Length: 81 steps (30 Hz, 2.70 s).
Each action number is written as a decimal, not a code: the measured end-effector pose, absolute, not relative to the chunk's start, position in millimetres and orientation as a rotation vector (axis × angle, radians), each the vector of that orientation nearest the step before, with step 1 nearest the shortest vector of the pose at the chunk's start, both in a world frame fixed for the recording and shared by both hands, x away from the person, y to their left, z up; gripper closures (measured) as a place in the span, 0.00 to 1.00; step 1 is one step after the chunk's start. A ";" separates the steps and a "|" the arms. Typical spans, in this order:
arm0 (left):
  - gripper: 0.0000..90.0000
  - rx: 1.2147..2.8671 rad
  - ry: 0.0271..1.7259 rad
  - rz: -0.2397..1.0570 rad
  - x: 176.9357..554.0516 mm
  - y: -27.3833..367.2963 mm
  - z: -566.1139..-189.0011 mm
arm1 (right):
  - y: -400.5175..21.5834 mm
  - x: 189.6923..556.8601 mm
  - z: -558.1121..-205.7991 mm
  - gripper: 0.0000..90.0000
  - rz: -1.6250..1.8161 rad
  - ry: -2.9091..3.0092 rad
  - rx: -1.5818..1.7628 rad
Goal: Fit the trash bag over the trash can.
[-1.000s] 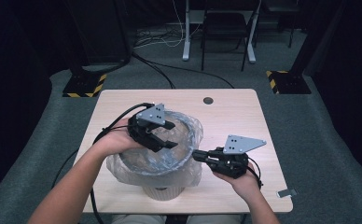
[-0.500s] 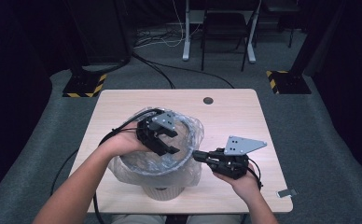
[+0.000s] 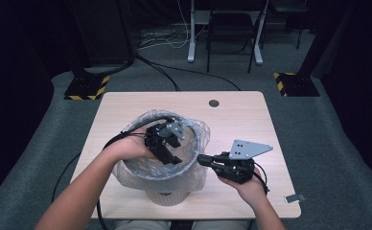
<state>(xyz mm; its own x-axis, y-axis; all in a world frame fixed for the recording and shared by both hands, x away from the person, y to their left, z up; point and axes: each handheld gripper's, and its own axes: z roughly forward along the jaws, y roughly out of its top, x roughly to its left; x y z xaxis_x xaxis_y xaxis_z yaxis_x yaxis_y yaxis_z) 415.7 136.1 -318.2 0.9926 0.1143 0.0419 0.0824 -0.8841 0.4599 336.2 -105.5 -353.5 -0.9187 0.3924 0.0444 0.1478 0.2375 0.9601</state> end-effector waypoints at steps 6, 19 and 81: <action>0.44 2.533 0.131 0.198 411.7 145.5 -296.4 | -105.8 335.7 -352.4 0.97 1.737 2.301 0.510; 0.44 2.538 0.312 0.265 411.5 195.3 -270.8 | -106.9 335.4 -353.4 0.96 1.738 2.295 0.521; 0.37 2.036 0.537 0.407 400.3 327.2 -282.9 | -137.0 330.2 -350.7 0.62 1.737 2.235 0.642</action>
<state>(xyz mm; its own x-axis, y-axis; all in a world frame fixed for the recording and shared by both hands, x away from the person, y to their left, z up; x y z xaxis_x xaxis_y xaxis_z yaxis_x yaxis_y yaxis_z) 400.3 327.2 -282.9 0.8477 0.5262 0.0679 0.2075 -0.4465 0.8704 330.2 -137.0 -350.7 -0.8751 0.4776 0.0786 0.1939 0.1971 0.9610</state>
